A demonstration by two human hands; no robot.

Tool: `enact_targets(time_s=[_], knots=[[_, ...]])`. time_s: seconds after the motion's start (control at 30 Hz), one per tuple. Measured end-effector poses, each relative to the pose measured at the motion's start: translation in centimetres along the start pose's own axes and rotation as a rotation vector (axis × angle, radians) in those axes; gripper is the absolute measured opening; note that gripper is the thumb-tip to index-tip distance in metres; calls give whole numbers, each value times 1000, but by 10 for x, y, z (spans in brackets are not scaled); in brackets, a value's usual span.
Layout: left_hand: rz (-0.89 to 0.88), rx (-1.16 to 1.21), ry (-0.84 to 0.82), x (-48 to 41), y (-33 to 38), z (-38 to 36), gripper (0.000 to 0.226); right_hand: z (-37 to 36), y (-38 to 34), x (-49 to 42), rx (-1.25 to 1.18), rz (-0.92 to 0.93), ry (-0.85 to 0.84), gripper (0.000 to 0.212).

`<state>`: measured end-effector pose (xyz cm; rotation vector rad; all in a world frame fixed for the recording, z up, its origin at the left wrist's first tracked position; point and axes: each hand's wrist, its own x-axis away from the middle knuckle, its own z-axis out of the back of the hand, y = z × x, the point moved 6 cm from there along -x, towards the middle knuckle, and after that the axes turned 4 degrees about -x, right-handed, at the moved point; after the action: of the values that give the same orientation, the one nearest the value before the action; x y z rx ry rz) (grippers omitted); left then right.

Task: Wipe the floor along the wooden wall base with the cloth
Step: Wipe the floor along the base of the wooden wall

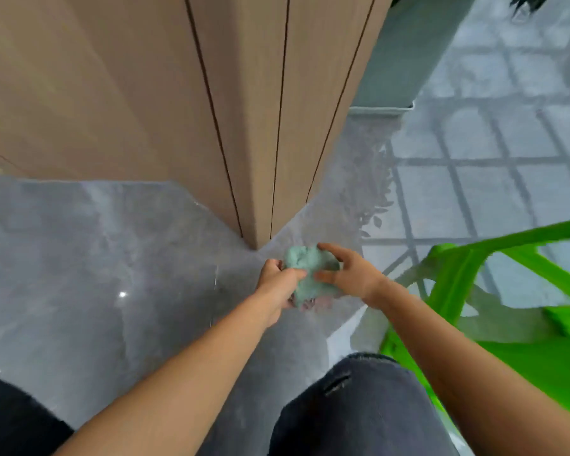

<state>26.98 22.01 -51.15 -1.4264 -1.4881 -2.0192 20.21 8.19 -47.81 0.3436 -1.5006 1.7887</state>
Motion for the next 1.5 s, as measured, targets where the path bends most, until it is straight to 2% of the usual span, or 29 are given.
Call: enact_targets(time_s=[0.17,0.23,0.37,0.47,0.53,0.57,0.63,0.67,0.7,0.73,0.77,0.8,0.83,0.87,0.9,1.0,1.07,1.2,1.27,1.37,1.43,1.5], knots=[[-16,150,34,-36,-21,1,21,-18,20,-47,-37,42,-39,62],[16,170,73,-25,-24,5,23,-28,17,-42,31,68,-63,66],[48,219,10,-31,-12,5,28,-44,8,-49,171,156,-192,62],[21,252,-106,-61,-1,-3,32,-33,21,-82,27,90,-224,44],[-19,202,-150,-82,-2,-2,28,-12,29,-110,-85,84,-90,22],[-84,113,-108,-90,-6,7,22,0,29,-122,-108,80,7,20],[-347,-301,190,-101,-15,47,13,19,37,-146,-129,51,192,22],[-462,-594,386,-105,-22,72,21,23,39,-158,-108,45,243,20],[-540,-850,529,-108,-31,93,41,21,42,-169,-61,30,259,22],[-506,-1038,568,-114,-45,112,72,17,45,-181,66,13,265,30],[-401,-1183,522,-123,-62,128,107,12,45,-190,295,17,295,44],[-292,-1281,442,-131,-79,138,132,9,43,-196,536,45,376,55],[-229,-1321,378,-139,-91,142,144,4,37,-197,705,123,493,59],[-210,-1335,334,-144,-97,142,147,-6,32,-194,755,209,572,58],[-216,-1331,314,-148,-98,141,147,-21,32,-190,749,253,584,57],[-173,-1339,280,-150,-94,138,148,-92,55,-175,815,284,383,72],[-176,-1341,276,-150,-94,138,148,-119,63,-161,878,395,289,72],[-131,-1337,248,-144,-91,139,147,-85,67,-167,1035,561,73,58],[-98,-1346,221,-141,-87,137,147,-45,63,-186,1055,518,138,58],[-24,-1347,190,-137,-81,136,147,4,56,-227,921,235,315,65],[2,-1369,174,-138,-82,135,147,0,47,-238,876,129,332,72],[-3,-1368,174,-140,-82,135,147,-27,43,-223,870,112,341,76]])
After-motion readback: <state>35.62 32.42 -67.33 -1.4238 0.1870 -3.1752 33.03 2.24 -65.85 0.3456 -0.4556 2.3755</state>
